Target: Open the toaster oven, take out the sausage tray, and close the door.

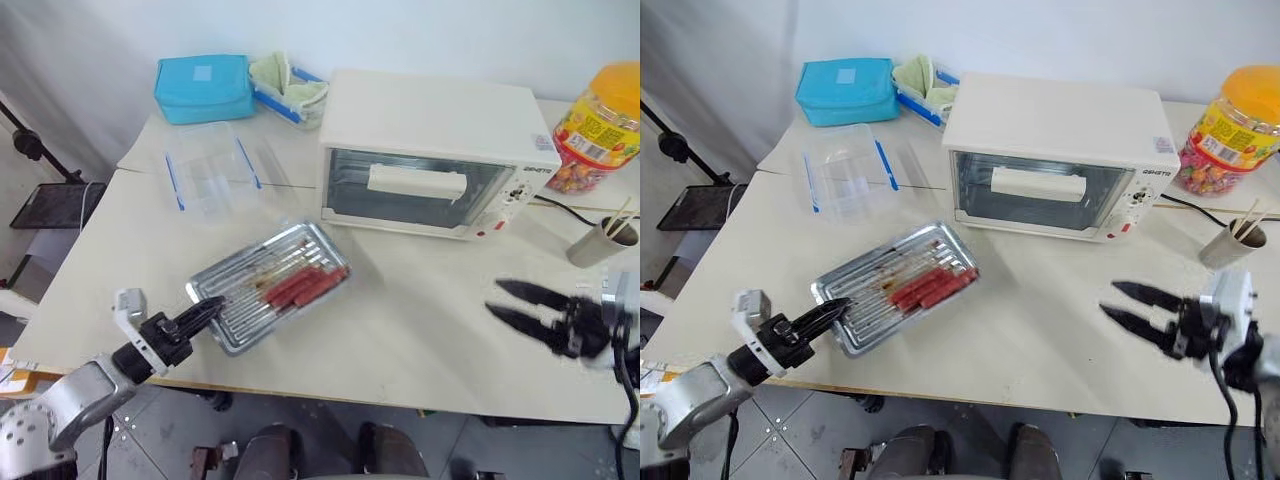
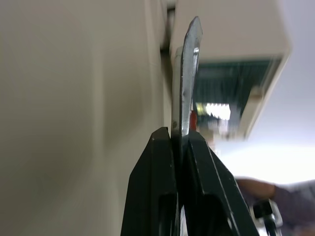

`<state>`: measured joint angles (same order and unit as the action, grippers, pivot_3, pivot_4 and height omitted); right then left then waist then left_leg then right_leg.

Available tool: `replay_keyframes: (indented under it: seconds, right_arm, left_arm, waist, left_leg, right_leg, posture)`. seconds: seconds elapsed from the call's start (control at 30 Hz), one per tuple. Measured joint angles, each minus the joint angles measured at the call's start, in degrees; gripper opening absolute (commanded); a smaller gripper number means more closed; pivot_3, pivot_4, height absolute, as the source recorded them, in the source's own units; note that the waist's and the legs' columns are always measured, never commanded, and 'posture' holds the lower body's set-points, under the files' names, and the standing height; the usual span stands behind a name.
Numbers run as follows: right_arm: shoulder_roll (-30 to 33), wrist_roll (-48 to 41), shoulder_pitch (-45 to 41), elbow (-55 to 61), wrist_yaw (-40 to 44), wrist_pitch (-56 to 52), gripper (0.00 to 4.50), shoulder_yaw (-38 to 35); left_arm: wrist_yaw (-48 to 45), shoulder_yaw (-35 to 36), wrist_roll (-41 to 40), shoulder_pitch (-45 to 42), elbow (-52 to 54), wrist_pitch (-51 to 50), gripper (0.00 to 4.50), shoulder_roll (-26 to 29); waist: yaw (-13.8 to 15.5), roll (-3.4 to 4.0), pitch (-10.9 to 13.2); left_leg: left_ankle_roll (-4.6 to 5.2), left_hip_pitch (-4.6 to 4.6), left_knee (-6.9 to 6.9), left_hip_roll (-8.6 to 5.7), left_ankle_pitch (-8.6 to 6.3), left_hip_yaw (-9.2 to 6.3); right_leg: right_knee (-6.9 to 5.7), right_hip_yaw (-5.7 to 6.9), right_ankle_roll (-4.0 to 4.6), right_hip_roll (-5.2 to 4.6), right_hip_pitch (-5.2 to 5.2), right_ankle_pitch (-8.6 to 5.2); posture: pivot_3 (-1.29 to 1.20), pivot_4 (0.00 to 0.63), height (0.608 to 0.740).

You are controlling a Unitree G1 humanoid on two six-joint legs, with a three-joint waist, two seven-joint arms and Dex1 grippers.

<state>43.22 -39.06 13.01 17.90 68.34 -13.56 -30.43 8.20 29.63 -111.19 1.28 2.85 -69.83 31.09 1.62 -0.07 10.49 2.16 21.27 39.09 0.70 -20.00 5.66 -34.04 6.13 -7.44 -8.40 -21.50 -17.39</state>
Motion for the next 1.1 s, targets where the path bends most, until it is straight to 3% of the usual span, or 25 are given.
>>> replay_keyframes:
  seconds: [0.07,0.17,0.3,0.37,0.47,0.8,1.1]
  right_arm:
    - [-1.2,1.2,3.3,0.6,0.1,2.7,3.41,-1.7]
    - [-3.1,2.6,7.3,1.0,0.2,6.3,3.41,-4.0]
    - [-3.2,0.2,14.1,2.8,-0.7,2.4,3.9,-7.1]
    - [-3.7,-1.3,17.1,4.3,-0.8,2.1,4.49,-9.3]
    - [-4.5,-2.7,19.3,6.9,-1.2,2.0,4.49,-10.9]
    - [-9.2,-2.6,24.6,9.6,-2.9,4.7,4.49,-12.9]
    - [-9.6,-1.6,23.3,10.2,-4.4,4.8,4.5,-10.4]
  left_arm:
    - [-0.9,-4.9,0.0,-5.5,-4.4,-2.8,0.0,3.2]
    - [-1.2,-11.9,0.0,-14.4,-10.7,-5.7,0.0,5.2]
    - [-1.3,-20.3,2.4,-26.4,-19.0,-7.8,0.0,5.0]
    - [-2.3,-23.4,6.7,-34.1,-25.5,-8.8,0.0,1.7]
    - [-5.2,-26.4,13.3,-41.1,-31.0,-10.1,0.0,-2.6]
    - [-16.7,-28.9,34.2,-48.2,-37.0,-13.6,0.0,-8.7]
    - [-21.8,-26.5,45.3,-47.7,-33.3,-13.9,2.7,-10.2]
  waist:
    - [-0.1,0.03,0.0]
    - [-0.1,0.08,0.0]
    - [-0.1,0.1,0.0]
    - [0.0,0.09,0.0]
    - [0.0,0.04,0.0]
    - [0.1,0.05,0.0]
    - [-0.1,0.12,-0.1]
  left_leg:
    - [-0.15,-0.06,0.0,-0.02,-0.04,0.1]
    - [-0.18,-0.11,-0.01,-0.03,0.0,0.13]
    - [-0.04,-0.09,-0.04,-0.08,0.08,0.16]
    - [-0.02,-0.09,-0.04,-0.12,0.09,0.22]
    - [0.0,-0.07,-0.07,-0.11,0.1,0.28]
    - [-0.17,-0.14,-0.06,0.12,0.08,0.42]
    - [-0.18,-0.11,-0.1,0.12,0.07,0.41]
  right_leg:
    - [-0.03,-0.01,-0.03,-0.01,-0.06,0.02]
    - [-0.22,0.01,-0.06,0.01,-0.06,0.03]
    - [-0.26,0.08,-0.06,0.06,-0.11,0.03]
    - [-0.21,0.14,-0.09,0.09,-0.11,0.05]
    - [-0.07,0.14,-0.18,0.16,-0.1,0.09]
    - [0.04,-0.04,-0.18,0.47,-0.13,0.09]
    - [-0.06,-0.05,-0.19,0.32,-0.22,0.1]
  posture:
    - [0.0,0.15,0.74]
    - [0.0,0.15,0.74]
    - [0.0,0.15,0.74]
    - [0.0,0.15,0.74]
    - [0.0,0.15,0.74]
    - [0.0,0.15,0.74]
    - [0.0,0.15,0.74]
